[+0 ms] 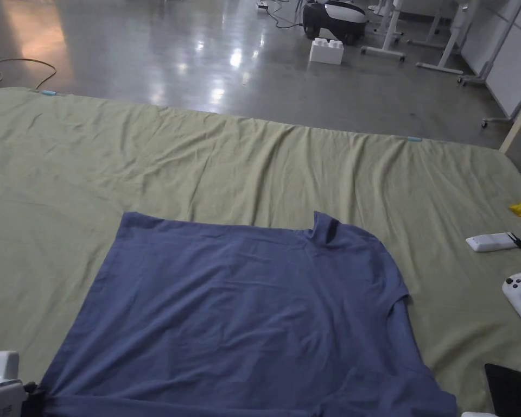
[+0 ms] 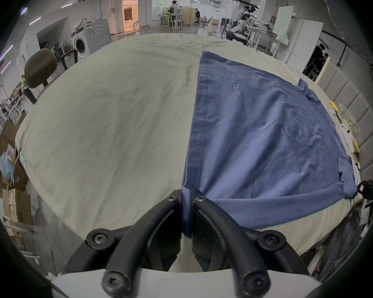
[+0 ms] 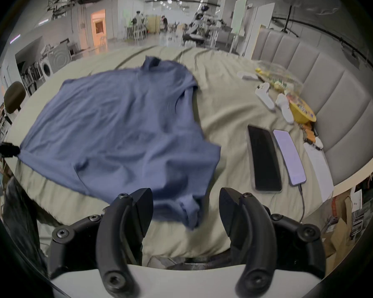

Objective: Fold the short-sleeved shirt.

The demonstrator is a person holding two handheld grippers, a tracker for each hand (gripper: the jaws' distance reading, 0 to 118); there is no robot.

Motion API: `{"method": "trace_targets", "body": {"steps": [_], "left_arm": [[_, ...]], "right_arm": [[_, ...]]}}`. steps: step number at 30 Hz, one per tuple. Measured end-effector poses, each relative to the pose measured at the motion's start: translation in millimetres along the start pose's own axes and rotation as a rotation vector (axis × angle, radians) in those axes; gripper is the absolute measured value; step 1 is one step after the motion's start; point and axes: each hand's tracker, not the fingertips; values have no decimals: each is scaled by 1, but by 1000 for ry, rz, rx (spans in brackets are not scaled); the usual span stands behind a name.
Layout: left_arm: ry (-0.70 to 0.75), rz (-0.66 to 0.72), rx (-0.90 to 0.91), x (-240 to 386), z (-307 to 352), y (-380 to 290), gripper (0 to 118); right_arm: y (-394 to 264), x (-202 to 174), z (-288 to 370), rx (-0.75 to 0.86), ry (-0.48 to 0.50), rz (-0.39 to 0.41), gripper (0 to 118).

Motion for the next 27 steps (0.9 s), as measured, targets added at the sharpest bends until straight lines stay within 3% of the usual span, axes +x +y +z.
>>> {"method": "trace_targets", "body": {"steps": [7, 9, 11, 14, 27], "left_arm": [[1, -5, -3, 2, 1, -1, 8], [-4, 4, -2, 5, 6, -2, 8], [-3, 8, 1, 6, 8, -2, 8], [-1, 4, 3, 8, 10, -2, 8], [-28, 36, 146, 16, 33, 40, 8]], "right_arm": [[-3, -5, -44, -85, -15, -41, 63], [-1, -5, -42, -68, 9, -58, 43], [2, -7, -39, -45, 43, -46, 8], [6, -12, -39, -79, 25, 27, 7], [66, 6, 3, 64, 44, -32, 7]]}}
